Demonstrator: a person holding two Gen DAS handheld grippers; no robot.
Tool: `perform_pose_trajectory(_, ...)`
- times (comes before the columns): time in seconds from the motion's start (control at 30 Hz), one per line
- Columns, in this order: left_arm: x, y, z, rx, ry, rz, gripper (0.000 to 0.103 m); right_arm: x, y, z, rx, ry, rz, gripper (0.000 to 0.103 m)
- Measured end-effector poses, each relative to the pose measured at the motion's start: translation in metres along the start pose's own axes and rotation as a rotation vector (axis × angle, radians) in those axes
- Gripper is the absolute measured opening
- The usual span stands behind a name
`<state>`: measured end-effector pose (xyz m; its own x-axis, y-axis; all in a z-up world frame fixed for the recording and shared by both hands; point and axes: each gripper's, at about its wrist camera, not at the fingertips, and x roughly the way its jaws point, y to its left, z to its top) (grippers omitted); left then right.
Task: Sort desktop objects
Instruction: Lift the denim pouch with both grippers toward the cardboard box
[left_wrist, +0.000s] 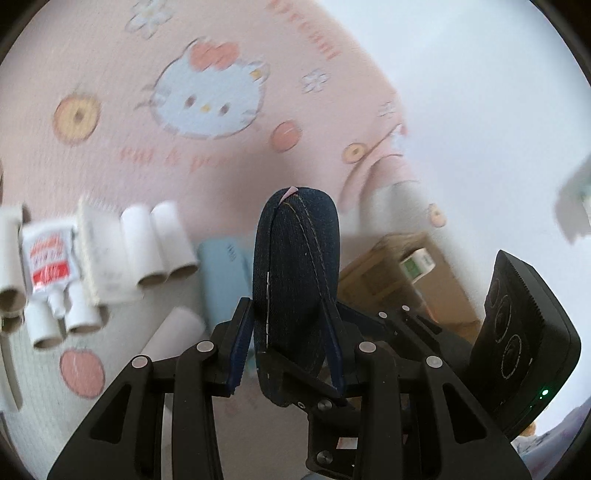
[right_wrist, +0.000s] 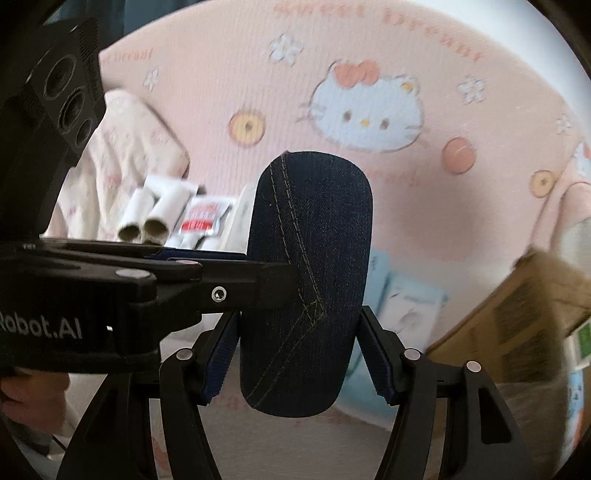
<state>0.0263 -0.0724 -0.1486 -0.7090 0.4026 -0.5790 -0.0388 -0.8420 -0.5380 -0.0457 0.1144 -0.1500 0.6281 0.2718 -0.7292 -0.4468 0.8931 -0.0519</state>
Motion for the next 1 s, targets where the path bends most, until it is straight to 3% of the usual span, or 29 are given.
perform_pose_trajectory(0.2,-0.003,-0.034,0.009,0.082,-0.039,-0.025,0.039,-0.034,-0.013,0.008,-0.019,-0.065,-0.041,0.061)
perform_pose_trajectory(0.57,-0.009,-0.092,0.019,0.196,-0.075,-0.005,0.040,-0.078,-0.032,0.022,-0.045,-0.182,-0.092,0.061)
perform_pose_trajectory(0.7,-0.006,-0.118,0.021,0.225,-0.076,-0.026,0.040,-0.092,-0.044,0.022,-0.038,-0.214,-0.069,0.060)
perform_pose_trajectory(1.0,0.012,-0.179,0.040,0.328,-0.069,-0.086,0.040,-0.129,-0.082,0.022,-0.008,-0.296,-0.117,0.060)
